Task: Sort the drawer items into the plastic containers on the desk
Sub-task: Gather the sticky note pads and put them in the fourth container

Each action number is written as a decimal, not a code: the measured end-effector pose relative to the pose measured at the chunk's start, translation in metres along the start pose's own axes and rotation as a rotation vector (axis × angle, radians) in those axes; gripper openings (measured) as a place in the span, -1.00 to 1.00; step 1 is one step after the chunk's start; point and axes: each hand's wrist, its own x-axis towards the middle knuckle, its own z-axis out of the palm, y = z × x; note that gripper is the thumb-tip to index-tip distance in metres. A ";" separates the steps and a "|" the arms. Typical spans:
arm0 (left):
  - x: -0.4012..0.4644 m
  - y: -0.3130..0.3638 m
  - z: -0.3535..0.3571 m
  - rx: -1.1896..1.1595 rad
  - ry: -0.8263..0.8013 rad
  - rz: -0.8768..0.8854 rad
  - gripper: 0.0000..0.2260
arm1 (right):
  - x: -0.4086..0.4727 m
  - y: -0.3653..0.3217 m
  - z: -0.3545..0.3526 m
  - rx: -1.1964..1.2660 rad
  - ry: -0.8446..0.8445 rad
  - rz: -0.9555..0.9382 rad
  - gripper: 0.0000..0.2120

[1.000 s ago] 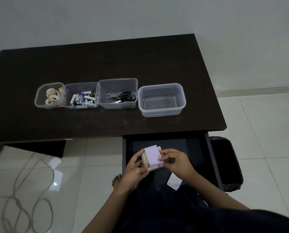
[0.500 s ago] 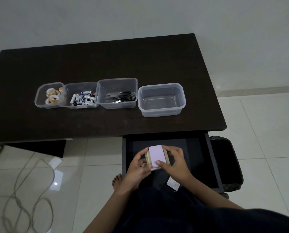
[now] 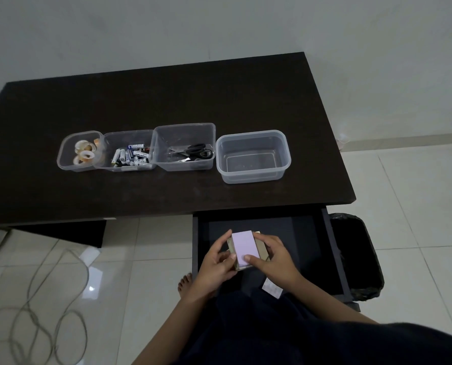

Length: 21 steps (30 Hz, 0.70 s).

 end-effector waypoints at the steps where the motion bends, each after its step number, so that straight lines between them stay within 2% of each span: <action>1: 0.000 0.000 0.001 0.006 0.006 0.006 -0.55 | 0.000 0.000 0.000 -0.003 0.000 0.002 -0.45; 7: 0.002 0.000 0.002 0.042 0.010 0.012 -0.50 | 0.001 0.001 0.000 -0.017 -0.015 0.009 -0.46; 12: 0.004 -0.003 0.002 0.086 0.022 0.014 -0.60 | 0.001 0.004 -0.001 0.015 -0.053 0.021 -0.50; 17: 0.004 -0.007 -0.001 0.081 0.078 -0.010 -0.60 | 0.009 0.013 -0.011 0.142 0.038 0.139 -0.56; 19: 0.003 -0.010 -0.004 0.089 0.098 -0.012 -0.61 | 0.012 0.027 -0.019 0.046 0.062 0.193 -0.54; 21: 0.001 -0.011 -0.006 0.083 0.113 -0.019 -0.60 | 0.014 0.044 -0.026 -0.152 -0.012 0.245 -0.47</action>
